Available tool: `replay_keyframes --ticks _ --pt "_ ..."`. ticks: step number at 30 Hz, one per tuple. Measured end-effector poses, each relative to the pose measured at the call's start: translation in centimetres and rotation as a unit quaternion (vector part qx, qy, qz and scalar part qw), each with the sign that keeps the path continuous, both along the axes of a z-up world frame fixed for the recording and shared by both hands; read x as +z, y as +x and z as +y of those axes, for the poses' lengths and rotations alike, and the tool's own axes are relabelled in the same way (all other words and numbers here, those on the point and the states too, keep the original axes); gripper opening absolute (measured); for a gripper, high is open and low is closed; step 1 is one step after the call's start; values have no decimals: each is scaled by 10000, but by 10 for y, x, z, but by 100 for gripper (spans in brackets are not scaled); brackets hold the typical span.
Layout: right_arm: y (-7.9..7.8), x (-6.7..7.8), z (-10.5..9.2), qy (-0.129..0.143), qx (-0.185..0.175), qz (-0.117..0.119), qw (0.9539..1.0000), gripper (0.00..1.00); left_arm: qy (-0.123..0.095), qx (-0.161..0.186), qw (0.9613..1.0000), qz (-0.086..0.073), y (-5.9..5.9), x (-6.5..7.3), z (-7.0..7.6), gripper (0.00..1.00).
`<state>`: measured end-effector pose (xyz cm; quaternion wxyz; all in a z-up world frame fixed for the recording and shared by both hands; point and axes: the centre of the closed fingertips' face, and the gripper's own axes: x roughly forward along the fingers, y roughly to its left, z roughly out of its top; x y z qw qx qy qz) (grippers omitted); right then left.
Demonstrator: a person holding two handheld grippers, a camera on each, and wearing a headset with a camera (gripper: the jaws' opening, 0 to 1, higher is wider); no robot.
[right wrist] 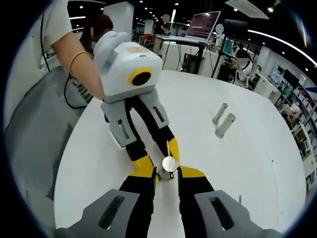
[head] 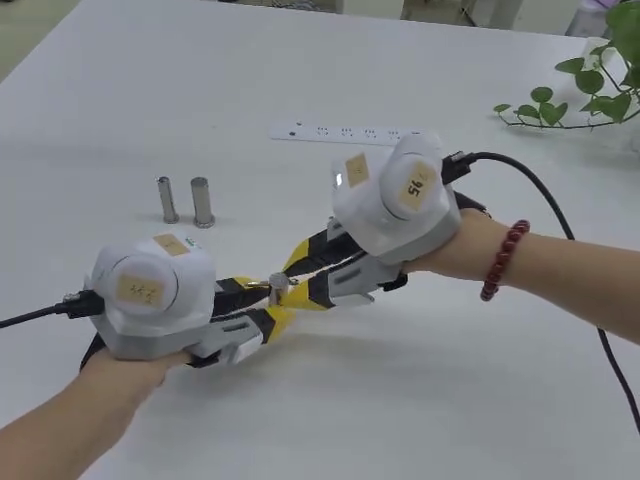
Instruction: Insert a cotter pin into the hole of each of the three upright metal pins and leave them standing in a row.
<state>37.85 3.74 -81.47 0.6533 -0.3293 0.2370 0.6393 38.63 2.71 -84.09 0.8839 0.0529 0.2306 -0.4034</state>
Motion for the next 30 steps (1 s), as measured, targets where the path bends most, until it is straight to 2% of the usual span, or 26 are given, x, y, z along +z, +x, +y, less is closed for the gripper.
replay_keyframes --ticks 6,9,18,24,30 --pt "2 -3 6 69 -38 90 9999 20 21 19 10000 16 -4 0 5 30" --pt "2 -6 8 69 -41 163 9998 20 71 14 10000 -36 -5 1 8 34" --pt "2 -9 14 229 -112 355 9990 18 -27 -7 9999 -100 -9 7 10 40" --pt "3 -8 15 347 -153 381 9986 16 6 -65 9998 -196 -13 12 12 43" --pt "3 -8 15 397 -219 420 9981 15 3 2 9998 -188 -13 14 16 43"
